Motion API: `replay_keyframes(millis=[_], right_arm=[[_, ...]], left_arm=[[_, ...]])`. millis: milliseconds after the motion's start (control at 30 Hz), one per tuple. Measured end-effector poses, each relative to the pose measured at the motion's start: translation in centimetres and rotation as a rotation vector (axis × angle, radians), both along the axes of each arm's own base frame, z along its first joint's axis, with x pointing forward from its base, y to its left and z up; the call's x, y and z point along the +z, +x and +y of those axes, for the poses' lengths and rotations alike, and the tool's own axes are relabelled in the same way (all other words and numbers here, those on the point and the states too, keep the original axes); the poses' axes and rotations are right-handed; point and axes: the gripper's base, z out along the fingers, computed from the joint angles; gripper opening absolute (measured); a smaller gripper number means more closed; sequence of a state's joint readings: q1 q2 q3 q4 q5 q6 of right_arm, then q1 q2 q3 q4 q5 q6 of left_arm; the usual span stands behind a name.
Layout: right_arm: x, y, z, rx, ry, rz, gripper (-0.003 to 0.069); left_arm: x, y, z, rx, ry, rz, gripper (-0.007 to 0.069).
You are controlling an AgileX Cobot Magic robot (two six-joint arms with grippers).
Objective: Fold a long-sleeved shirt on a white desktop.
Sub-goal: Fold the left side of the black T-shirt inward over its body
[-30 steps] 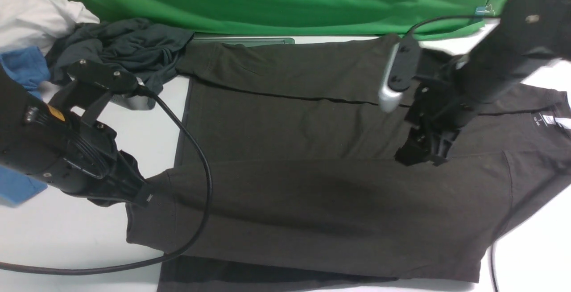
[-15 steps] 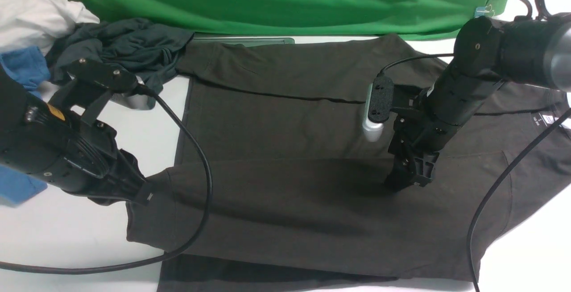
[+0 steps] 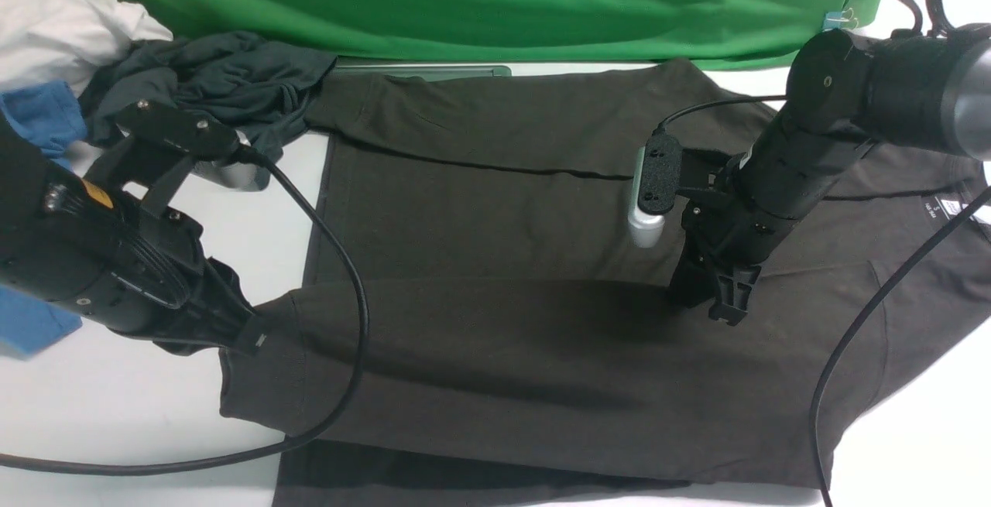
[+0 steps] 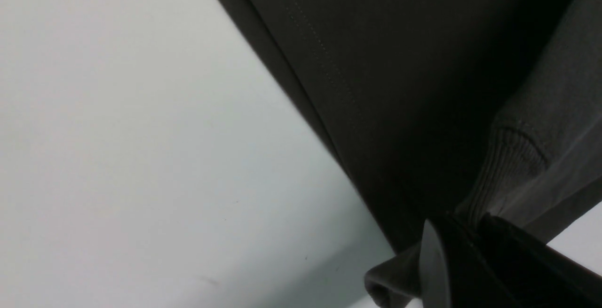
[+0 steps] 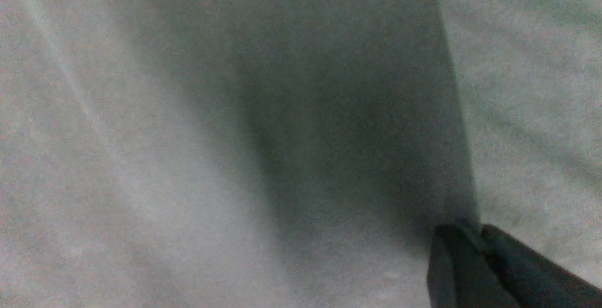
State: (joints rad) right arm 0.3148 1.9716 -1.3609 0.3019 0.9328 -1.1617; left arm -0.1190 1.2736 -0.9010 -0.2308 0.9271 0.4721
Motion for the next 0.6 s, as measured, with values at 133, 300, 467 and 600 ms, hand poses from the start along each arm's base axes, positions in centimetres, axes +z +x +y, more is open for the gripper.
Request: replay_keyframes(millis=[133, 300, 467, 600], right_arm=[[0.8, -0.1, -0.3, -0.013, -0.024, -0.017, 0.0017], [1.5, -0.1, -0.4, -0.023, -0.023, -0.042, 0.0016], [1.2, 0.1, -0.3, -0.031, -0.021, -0.043, 0.0015], [0.5, 0.6, -0.2, -0.088, -0.013, -0.054, 0.0062]], left_arm=[[0.0, 0.0, 0.0, 0.001, -0.002, -0.001, 0.0037], [0.0, 0.1, 0.0, 0.002, -0.003, -0.006, 0.0037], [0.0, 0.1, 0.0, 0.003, -0.003, -0.008, 0.0037], [0.0, 0.1, 0.0, 0.004, -0.004, -0.007, 0.0037]])
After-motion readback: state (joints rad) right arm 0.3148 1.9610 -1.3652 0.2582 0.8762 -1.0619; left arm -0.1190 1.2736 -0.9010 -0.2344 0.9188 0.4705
